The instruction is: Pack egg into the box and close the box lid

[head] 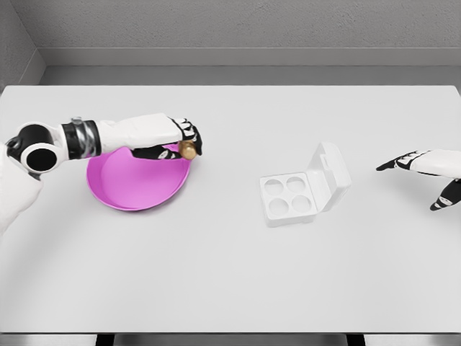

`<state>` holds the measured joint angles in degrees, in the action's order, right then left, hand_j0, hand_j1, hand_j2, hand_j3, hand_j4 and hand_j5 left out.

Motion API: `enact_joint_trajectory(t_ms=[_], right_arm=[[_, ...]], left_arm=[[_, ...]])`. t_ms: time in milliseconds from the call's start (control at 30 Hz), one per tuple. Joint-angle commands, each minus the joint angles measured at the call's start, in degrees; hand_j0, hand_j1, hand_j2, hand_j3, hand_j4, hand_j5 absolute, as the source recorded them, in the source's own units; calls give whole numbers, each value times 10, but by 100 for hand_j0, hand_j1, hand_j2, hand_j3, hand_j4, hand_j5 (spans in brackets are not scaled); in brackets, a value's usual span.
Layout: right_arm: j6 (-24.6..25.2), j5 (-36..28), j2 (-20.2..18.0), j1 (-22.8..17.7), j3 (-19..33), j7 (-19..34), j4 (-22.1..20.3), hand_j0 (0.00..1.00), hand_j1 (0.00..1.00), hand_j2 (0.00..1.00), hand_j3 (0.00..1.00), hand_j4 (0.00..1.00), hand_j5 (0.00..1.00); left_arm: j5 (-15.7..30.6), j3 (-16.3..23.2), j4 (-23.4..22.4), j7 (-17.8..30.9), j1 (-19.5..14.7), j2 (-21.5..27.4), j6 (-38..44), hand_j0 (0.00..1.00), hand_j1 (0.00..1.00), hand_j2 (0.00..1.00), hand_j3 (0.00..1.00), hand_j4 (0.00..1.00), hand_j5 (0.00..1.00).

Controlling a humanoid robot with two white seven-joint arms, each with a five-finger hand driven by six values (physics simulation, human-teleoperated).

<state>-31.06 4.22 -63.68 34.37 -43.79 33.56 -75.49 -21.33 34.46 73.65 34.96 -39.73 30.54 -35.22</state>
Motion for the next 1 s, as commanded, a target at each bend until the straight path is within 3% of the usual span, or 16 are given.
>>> enact_joint_trajectory(t_ms=[0, 567, 967], right_arm=[[1, -4, 0, 0, 1, 0, 0, 100, 100, 100, 100, 100, 100], [2, -3, -1, -1, 2, 4, 2, 100, 100, 100, 100, 100, 100], [2, -3, -3, 0, 3, 4, 11, 100, 100, 100, 100, 100, 100]], left_arm=[[6, 0, 10, 0, 0, -5, 2, 40, 40, 40, 40, 40, 40], [5, 6, 26, 0, 4, -56, 2, 40, 40, 40, 40, 40, 40], [1, 34, 26, 0, 4, -102, 2, 39, 39, 39, 39, 39, 39]])
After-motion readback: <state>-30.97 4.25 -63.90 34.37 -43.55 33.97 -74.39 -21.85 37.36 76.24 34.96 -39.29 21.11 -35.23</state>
